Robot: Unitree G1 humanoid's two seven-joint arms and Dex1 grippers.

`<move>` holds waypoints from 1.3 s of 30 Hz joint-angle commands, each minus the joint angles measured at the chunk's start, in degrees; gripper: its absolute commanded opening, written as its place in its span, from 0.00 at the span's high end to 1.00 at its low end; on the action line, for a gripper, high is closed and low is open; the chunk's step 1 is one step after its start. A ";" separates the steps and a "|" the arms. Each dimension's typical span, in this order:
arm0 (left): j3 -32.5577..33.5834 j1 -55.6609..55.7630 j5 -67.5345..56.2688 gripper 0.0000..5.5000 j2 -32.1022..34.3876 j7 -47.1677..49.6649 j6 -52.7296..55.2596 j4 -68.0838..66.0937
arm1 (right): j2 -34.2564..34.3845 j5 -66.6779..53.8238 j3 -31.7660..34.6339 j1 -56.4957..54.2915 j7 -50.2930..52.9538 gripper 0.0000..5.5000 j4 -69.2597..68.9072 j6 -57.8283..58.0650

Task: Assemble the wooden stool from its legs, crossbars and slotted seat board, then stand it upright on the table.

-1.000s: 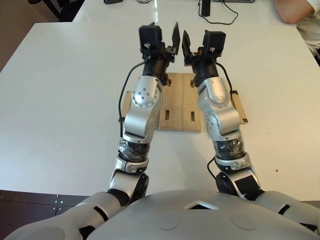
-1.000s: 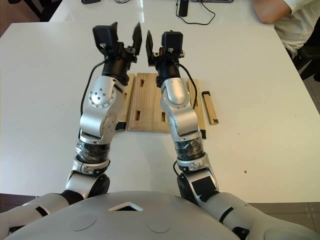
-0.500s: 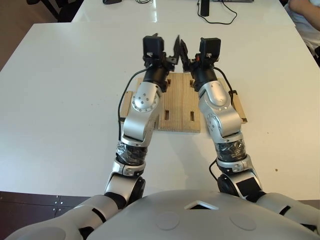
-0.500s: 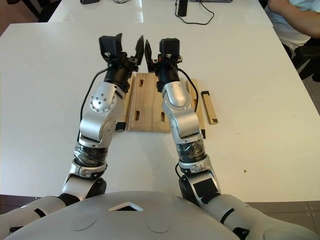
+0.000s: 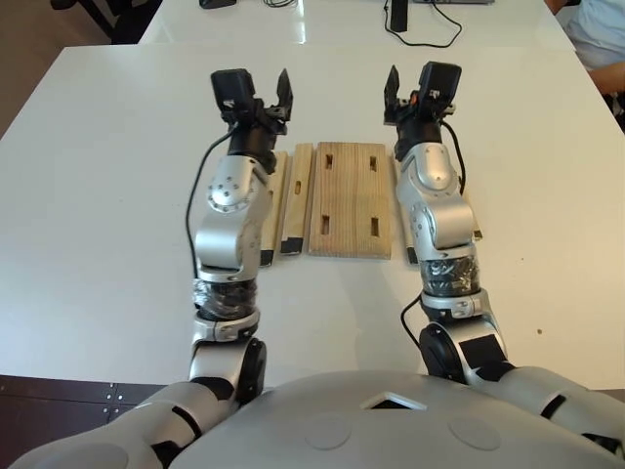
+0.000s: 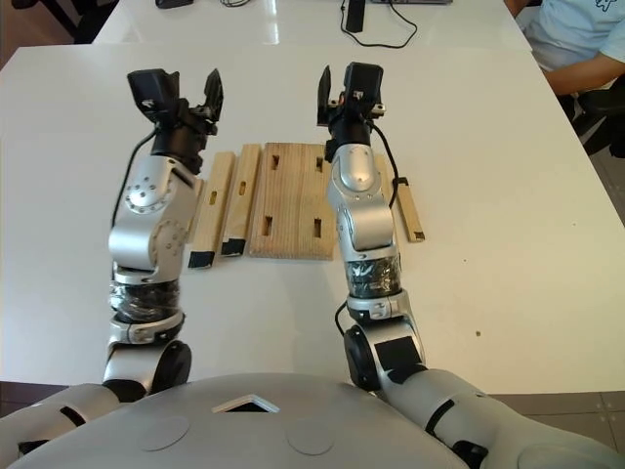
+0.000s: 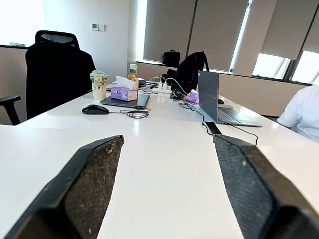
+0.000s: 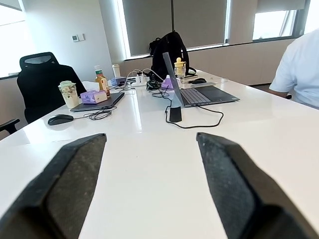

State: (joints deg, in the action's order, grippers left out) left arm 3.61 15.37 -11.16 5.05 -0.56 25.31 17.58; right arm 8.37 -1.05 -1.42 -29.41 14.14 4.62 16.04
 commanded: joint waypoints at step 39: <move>3.28 -36.17 -1.56 0.39 13.82 -20.89 -3.89 -2.51 | 4.91 0.39 -7.34 -0.42 4.82 0.39 7.60 -7.72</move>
State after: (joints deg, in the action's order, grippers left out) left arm 8.18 -20.08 -13.56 18.19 -20.32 21.02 17.04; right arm 8.48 -0.11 -8.89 -29.95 18.88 12.22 7.52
